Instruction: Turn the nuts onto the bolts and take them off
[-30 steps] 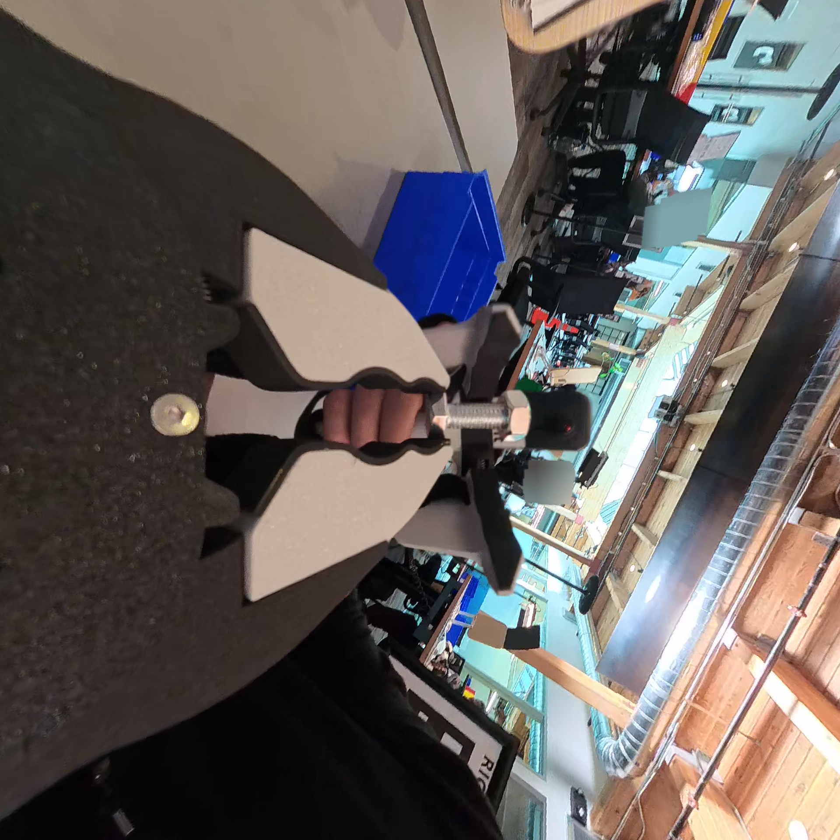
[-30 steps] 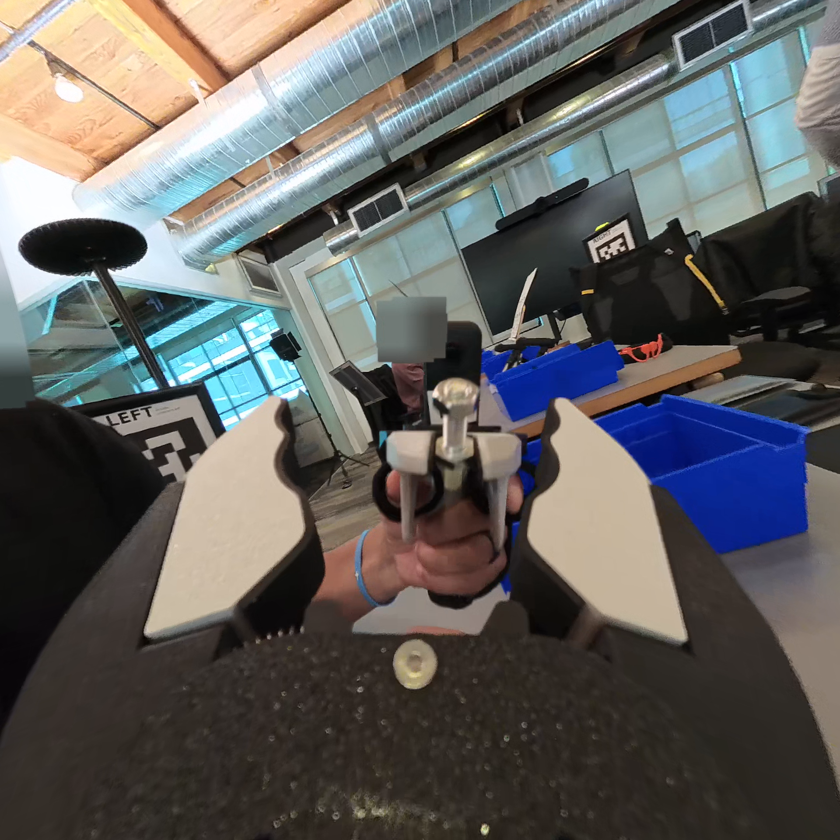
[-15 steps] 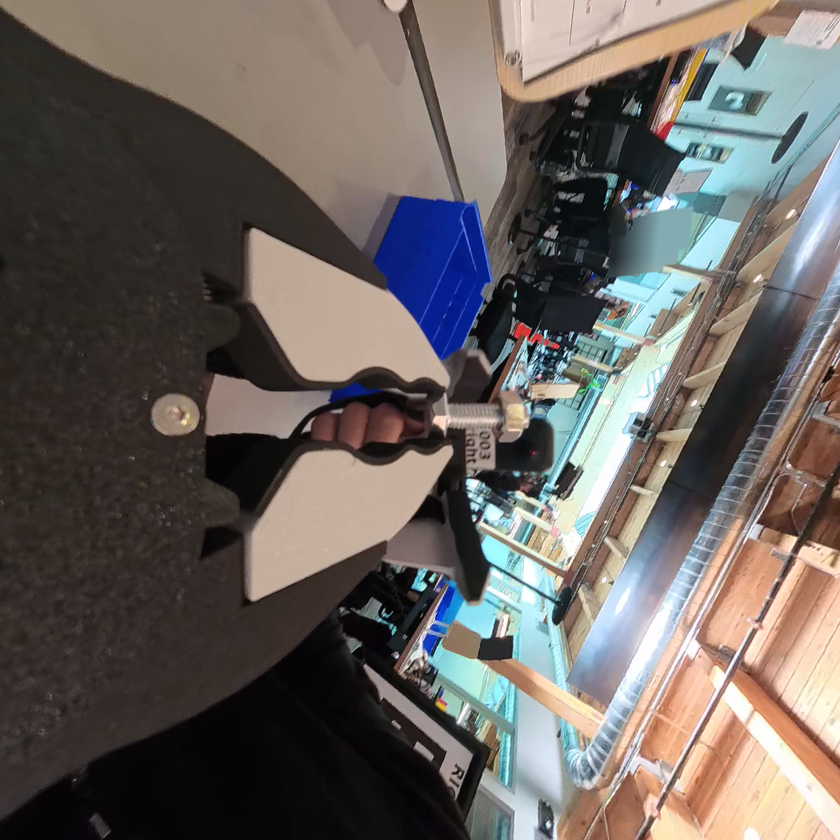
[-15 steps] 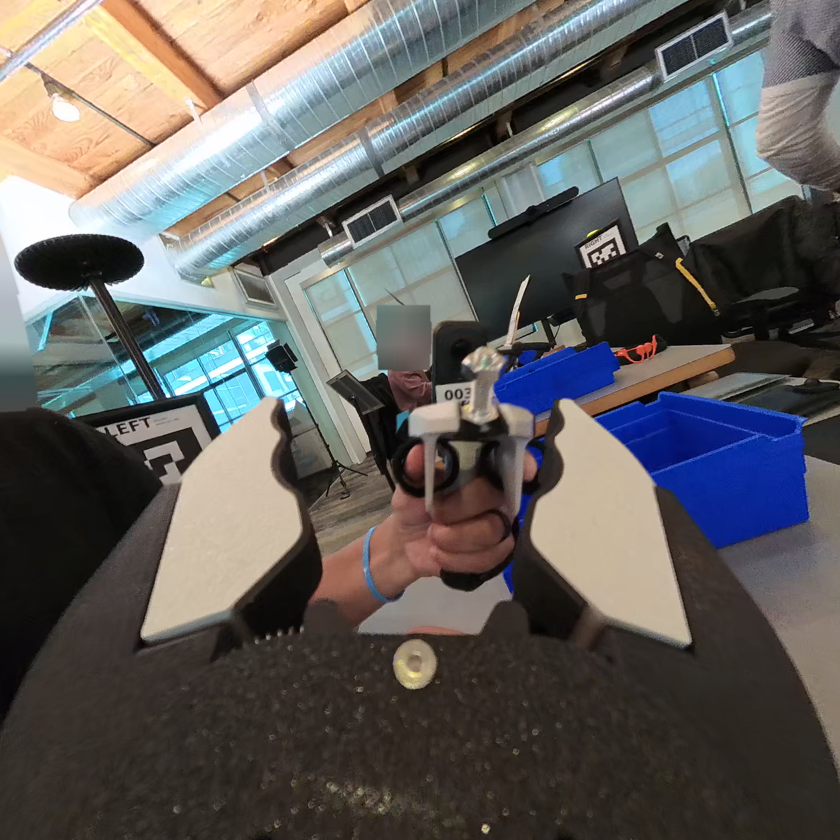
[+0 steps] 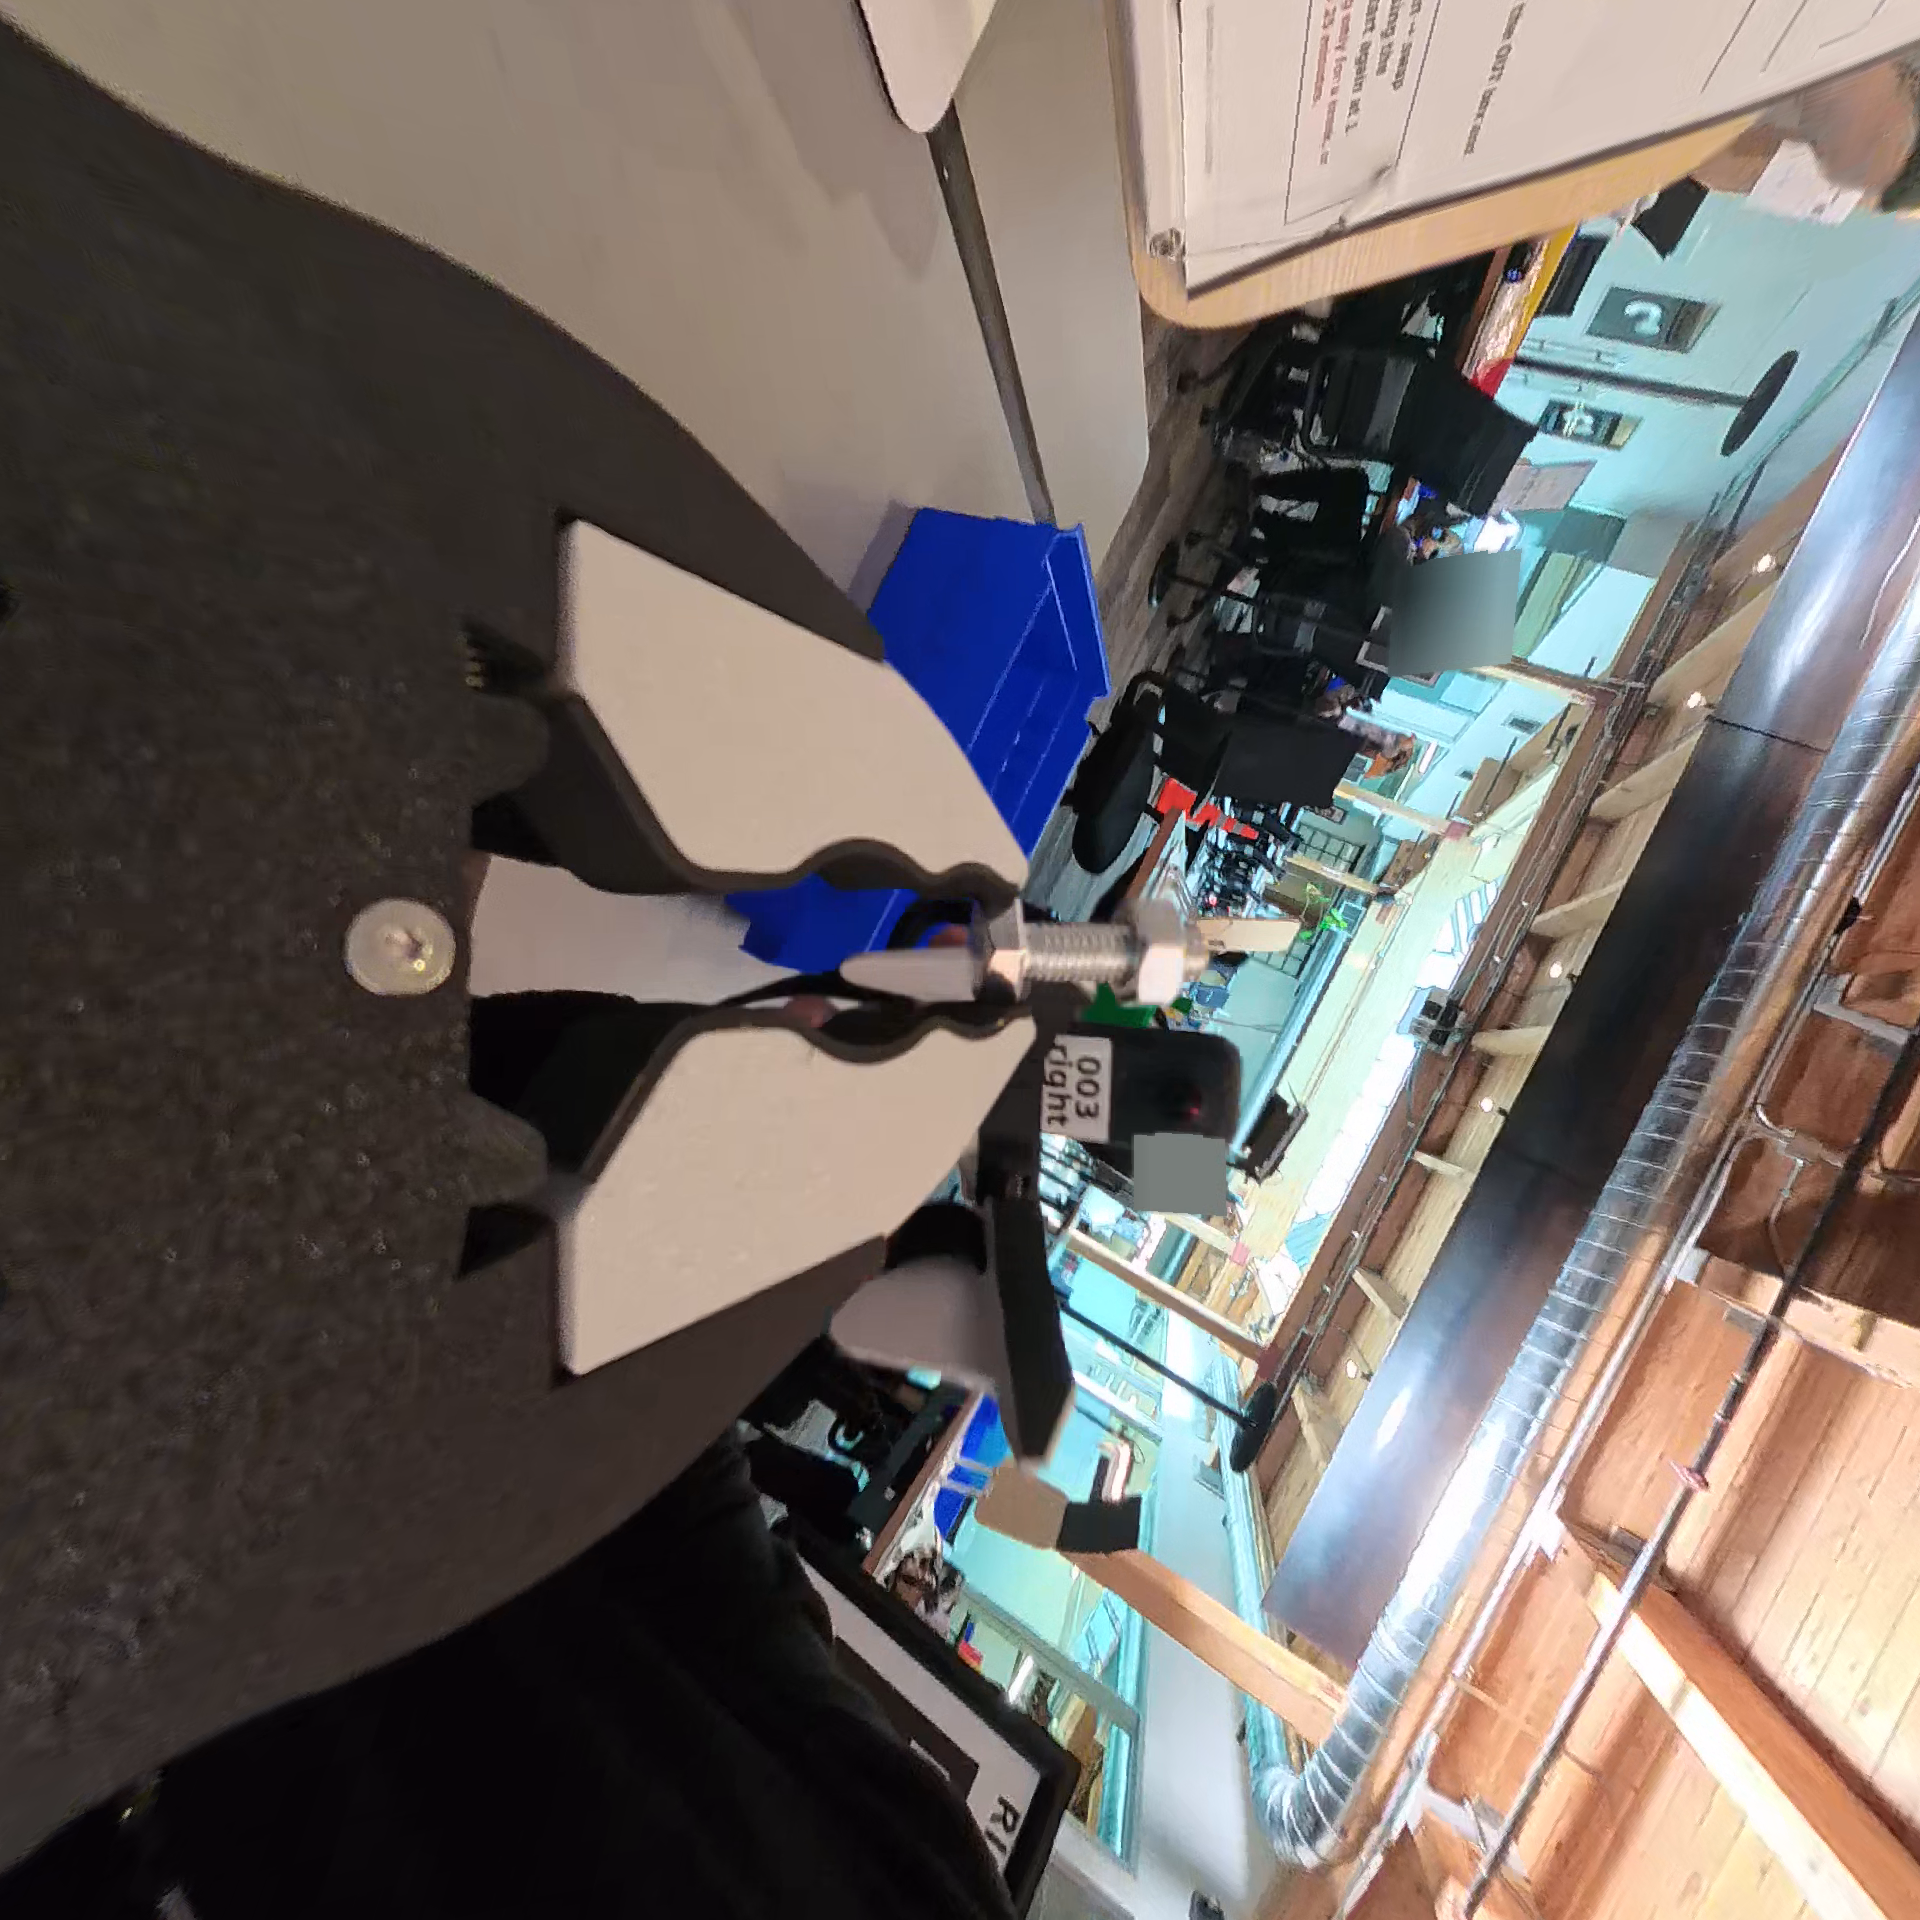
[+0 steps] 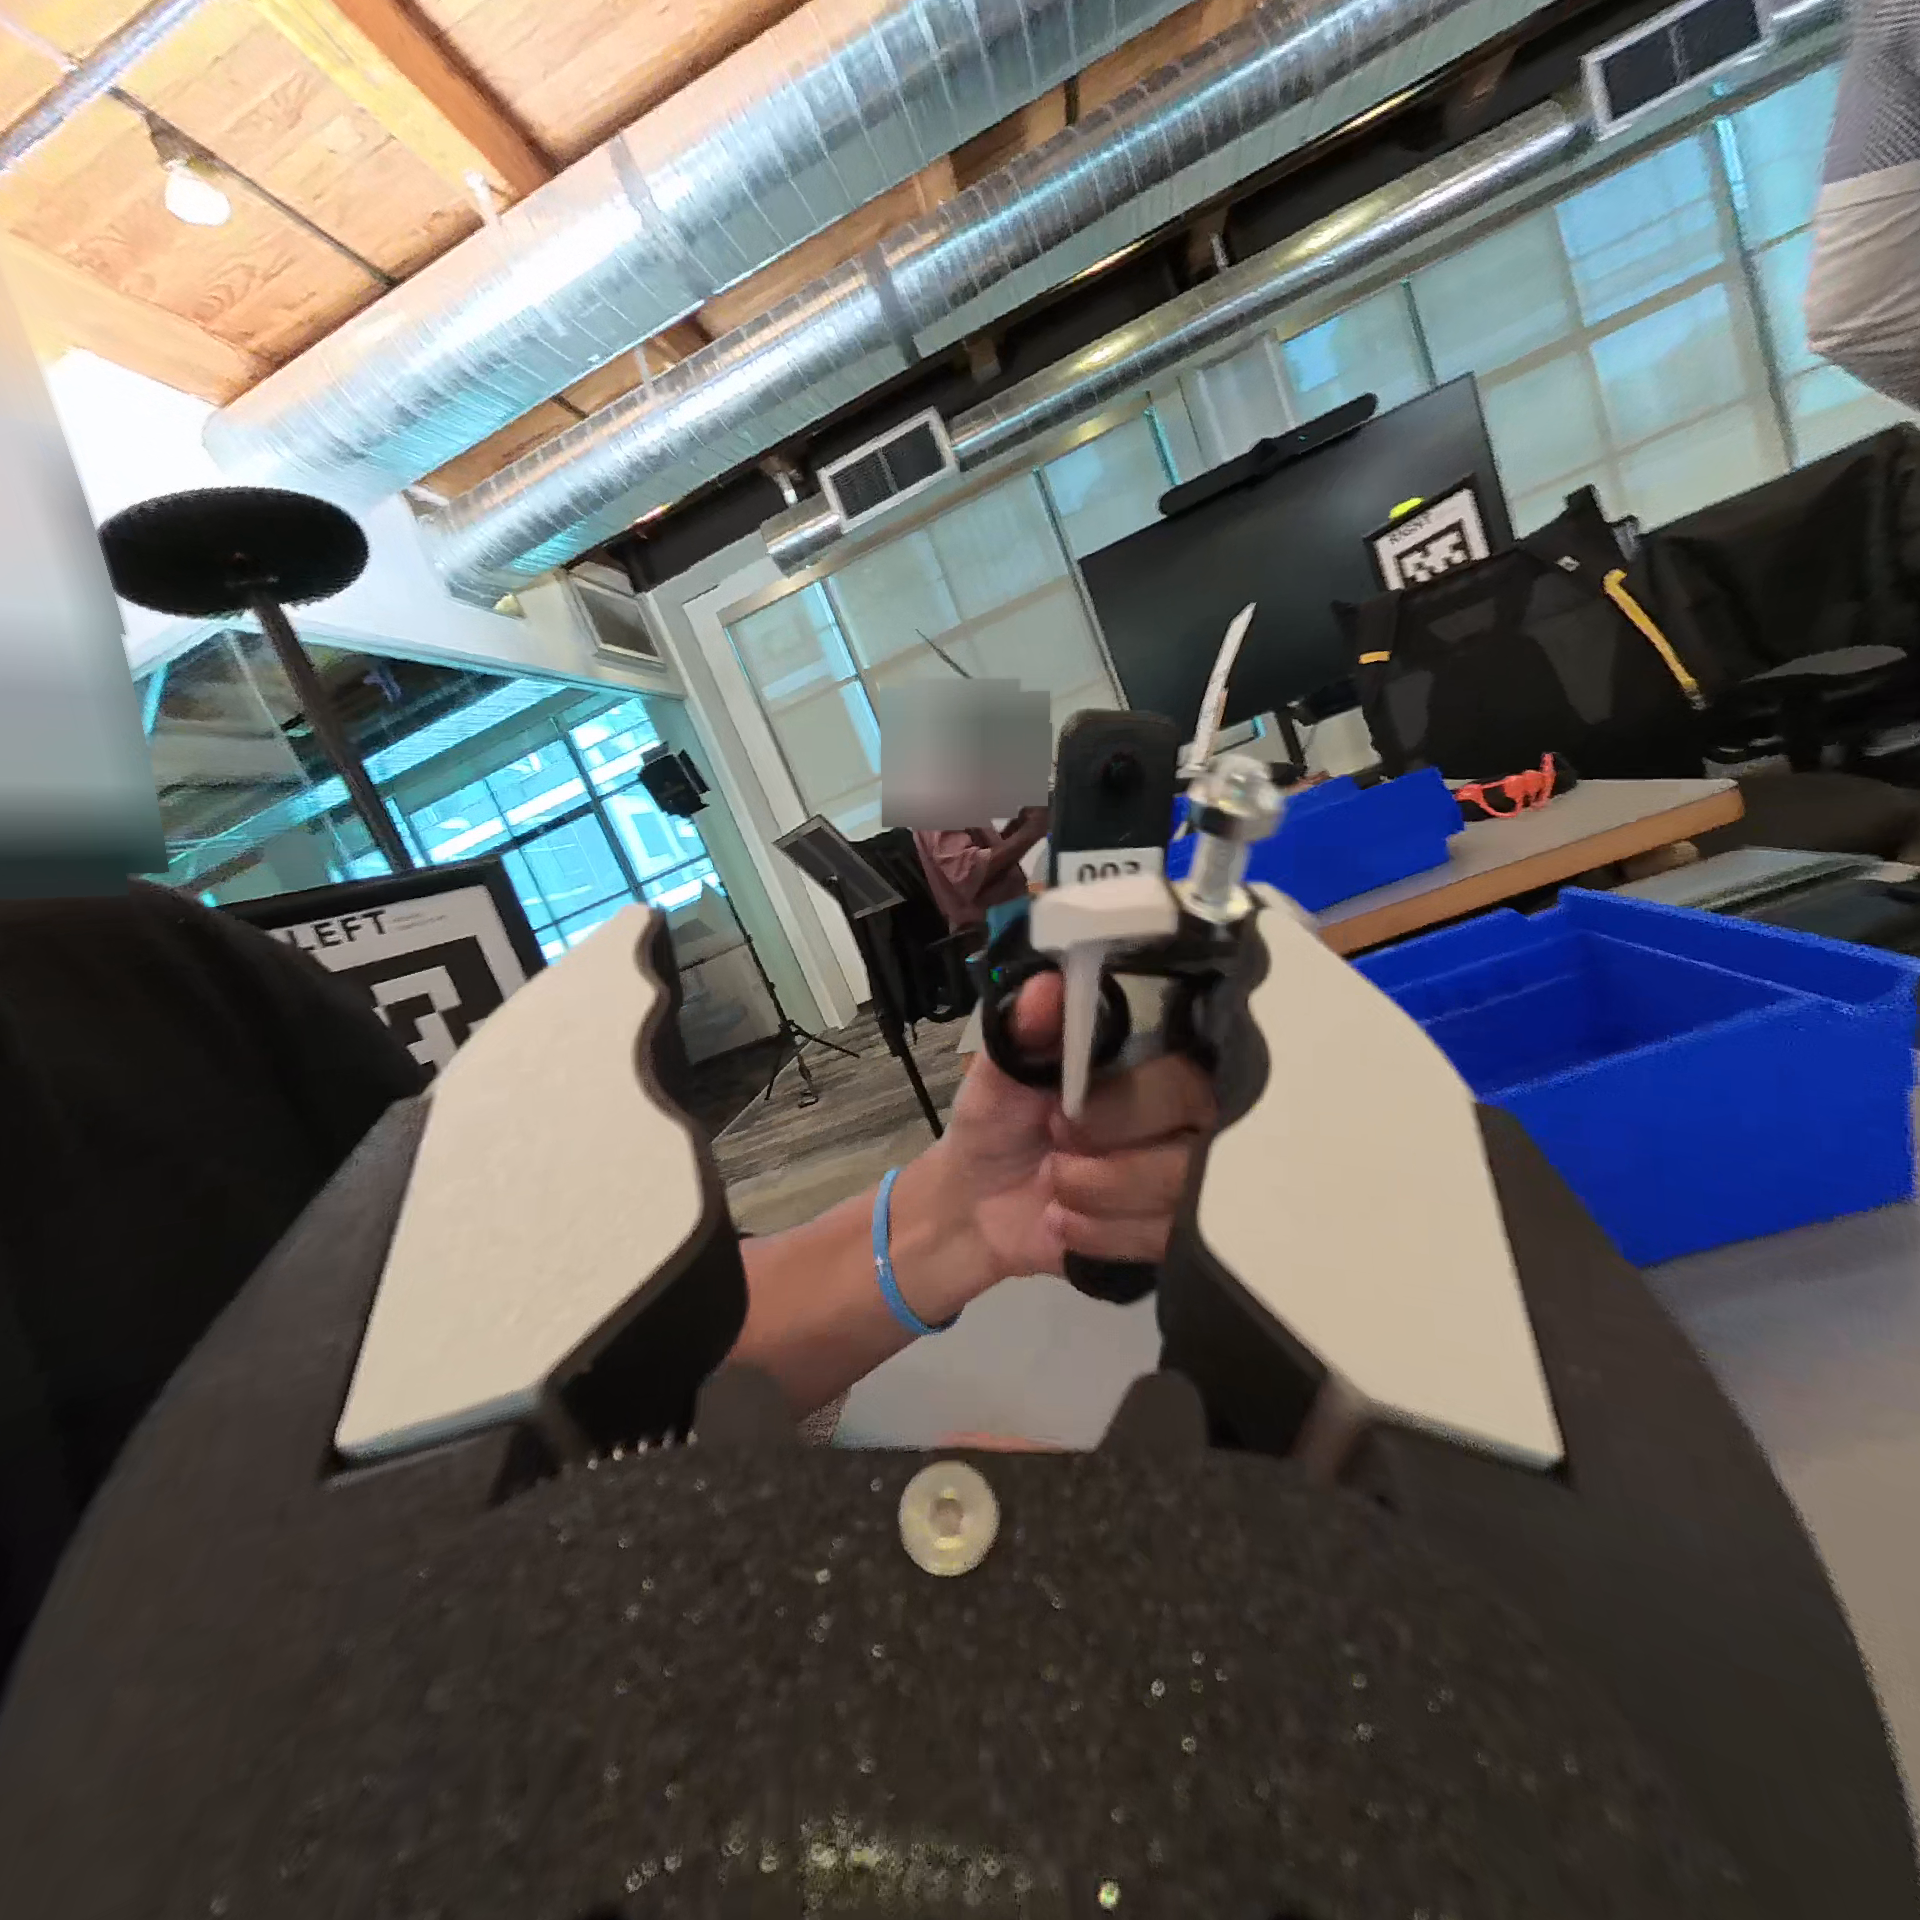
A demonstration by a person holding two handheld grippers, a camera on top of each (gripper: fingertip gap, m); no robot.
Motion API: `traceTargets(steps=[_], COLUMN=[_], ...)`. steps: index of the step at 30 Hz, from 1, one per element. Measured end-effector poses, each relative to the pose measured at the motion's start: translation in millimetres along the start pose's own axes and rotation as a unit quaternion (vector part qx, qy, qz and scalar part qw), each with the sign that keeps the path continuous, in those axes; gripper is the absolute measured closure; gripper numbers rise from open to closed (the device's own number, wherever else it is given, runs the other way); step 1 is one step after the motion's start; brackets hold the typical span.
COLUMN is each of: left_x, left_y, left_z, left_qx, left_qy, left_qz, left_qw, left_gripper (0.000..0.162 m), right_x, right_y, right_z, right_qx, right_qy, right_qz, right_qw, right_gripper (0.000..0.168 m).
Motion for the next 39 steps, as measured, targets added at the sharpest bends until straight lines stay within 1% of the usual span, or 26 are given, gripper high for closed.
traceTargets(steps=[4,6,7,12,13,14,15,18,19,21,23,25,27,28,29,30,31,32,33,34,36,38,39], left_x=[7.7,14.8,18.3,32.4,32.8,32.9,34.6,33.4,32.9,31.5,27.6,22.2,19.0,18.7,17.4,15.6,14.5,14.0,13.2,13.1,14.5,16.8,18.7], left_y=[3.8,8.5,11.0,23.7,26.2,28.3,29.5,34.3,35.1,34.3,28.5,18.7,7.1,0.5,-5.8,-11.2,-15.2,-17.7,-19.0,-18.8,-16.1,-12.3,-10.7], left_z=[-5.4,-8.7,-10.6,-25.6,-28.8,-31.4,-33.1,-37.2,-37.8,-37.5,-40.6,-48.9,-64.2,-74.4,-84.8,-94.3,-102.5,-108.8,-112.8,-114.8,-115.7,-117.0,-118.0], left_qx=[-0.017,-0.021,-0.024,-0.053,-0.060,-0.065,-0.067,-0.073,-0.072,-0.071,-0.074,-0.079,-0.093,-0.101,-0.105,-0.109,-0.113,-0.119,-0.123,-0.126,-0.130,-0.140,-0.145], left_qy=[0.006,0.005,0.005,0.008,0.009,0.009,0.006,0.015,0.022,0.017,0.010,0.009,0.002,0.001,0.002,0.003,0.002,-0.001,-0.005,-0.006,-0.001,0.012,0.020], left_qz=[-0.021,-0.038,-0.046,-0.078,-0.076,-0.075,-0.080,-0.060,-0.051,-0.036,-0.011,0.023,0.049,0.058,0.071,0.083,0.089,0.092,0.095,0.097,0.097,0.098,0.098], left_qw=[1.000,0.999,0.999,0.996,0.995,0.995,0.994,0.995,0.996,0.997,0.997,0.997,0.994,0.993,0.992,0.991,0.990,0.989,0.988,0.987,0.987,0.985,0.984], left_gripper=[0.145,0.145,0.145,0.145,0.145,0.145,0.145,0.144,0.136,0.112,0.104,0.104,0.104,0.105,0.106,0.108,0.109,0.110,0.110,0.110,0.111,0.111,0.111], right_x=[11.3,16.7,18.9,18.8,16.7,14.4,15.9,16.6,16.6,15.2,10.5,4.0,5.9,12.0,23.7,40.4,60.5,81.4,101.0,118.7,152.1,177.1,187.2], right_y=[-17.2,-18.9,-18.0,-9.7,-8.8,-8.6,-9.9,-16.9,-20.0,-29.4,-45.9,-73.6,-116.1,-141.1,-169.6,-201.1,-233.6,-263.9,-288.8,-305.6,-328.7,-347.4,-352.9], right_z=[3.5,3.4,1.9,-1.5,-2.3,-4.0,-5.1,-5.0,-2.9,7.7,29.3,61.0,94.2,105.0,109.9,109.9,106.2,97.9,84.9,71.4,48.6,23.7,15.8], right_qx=[0.006,-0.007,-0.017,-0.025,-0.028,-0.035,-0.041,-0.054,-0.051,-0.045,-0.058,-0.100,-0.147,-0.177,-0.217,-0.262,-0.301,-0.330,-0.352,-0.365,-0.362,-0.388,-0.392], right_qy=[0.008,0.013,0.017,0.028,0.028,0.025,0.023,0.004,-0.004,-0.016,-0.049,-0.108,-0.132,-0.124,-0.110,-0.098,-0.089,-0.066,-0.025,0.011,0.045,0.086,0.092], right_qz=[-0.029,-0.038,-0.039,-0.014,-0.004,0.005,-0.005,-0.027,-0.038,-0.060,-0.109,-0.185,-0.283,-0.330,-0.380,-0.433,-0.480,-0.515,-0.536,-0.539,-0.546,-0.552,-0.554], right_qw=[1.000,0.999,0.999,0.999,0.999,0.999,0.999,0.998,0.998,0.997,0.991,0.972,0.939,0.919,0.892,0.857,0.819,0.788,0.767,0.759,0.754,0.733,0.728], right_gripper=[0.080,0.092,0.096,0.113,0.123,0.143,0.149,0.150,0.150,0.150,0.150,0.151,0.150,0.150,0.150,0.150,0.150,0.149,0.150,0.149,0.149,0.149,0.149])
Point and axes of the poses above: each gripper's, where its closed fingertips meet, y out along the fingers, z out of its top, x = y × z across the jaws, the point moved 3 cm from there along -y, back along the fingers, and after that the axes turned 5 degrees about z, right-handed, at the moved point
